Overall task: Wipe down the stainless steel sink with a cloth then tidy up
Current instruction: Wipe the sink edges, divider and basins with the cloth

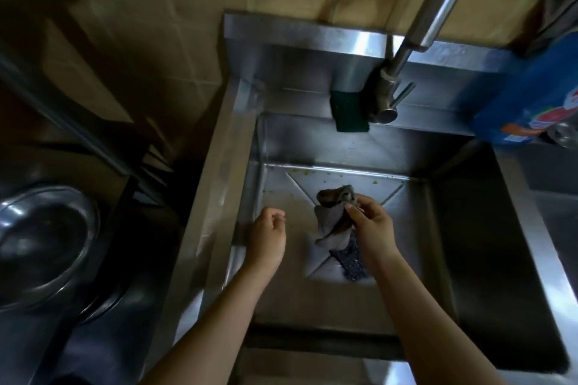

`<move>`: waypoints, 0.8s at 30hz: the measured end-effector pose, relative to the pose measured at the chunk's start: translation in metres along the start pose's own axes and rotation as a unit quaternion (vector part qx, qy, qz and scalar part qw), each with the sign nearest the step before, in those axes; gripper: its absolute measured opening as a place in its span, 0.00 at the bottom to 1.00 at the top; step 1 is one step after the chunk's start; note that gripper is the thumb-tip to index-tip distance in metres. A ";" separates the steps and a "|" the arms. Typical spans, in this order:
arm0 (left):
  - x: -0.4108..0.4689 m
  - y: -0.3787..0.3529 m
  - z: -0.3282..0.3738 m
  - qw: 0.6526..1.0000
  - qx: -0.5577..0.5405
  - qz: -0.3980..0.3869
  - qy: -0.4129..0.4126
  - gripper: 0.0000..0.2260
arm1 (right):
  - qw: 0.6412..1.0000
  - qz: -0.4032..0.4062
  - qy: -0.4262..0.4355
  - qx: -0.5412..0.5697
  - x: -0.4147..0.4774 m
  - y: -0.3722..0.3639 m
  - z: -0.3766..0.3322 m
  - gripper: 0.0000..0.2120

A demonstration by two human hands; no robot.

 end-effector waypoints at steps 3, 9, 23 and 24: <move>0.017 -0.002 -0.008 1.000 0.015 0.001 0.025 0.10 | 1.000 -0.003 -0.002 -0.022 0.021 0.004 0.002 0.05; 0.044 -0.021 -0.031 0.996 -0.014 -0.015 0.089 0.11 | 0.988 -0.041 0.028 -0.144 0.059 0.006 -0.014 0.08; 0.103 -0.039 -0.078 0.994 0.108 -0.015 0.025 0.13 | 0.852 -0.224 0.065 -0.469 0.126 -0.067 0.061 0.11; 0.105 -0.040 -0.081 0.993 0.115 -0.017 0.025 0.16 | 0.843 -0.236 0.056 -0.480 0.127 -0.072 0.075 0.12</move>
Point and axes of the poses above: each hand's wrist, its own x-axis towards the middle knuckle, its own y-axis out of the back of the hand, z = x × y, the point moved 9 cm from there along x, towards the middle knuckle, and after that the axes turned 15 degrees about -z, right-handed, at the moved point
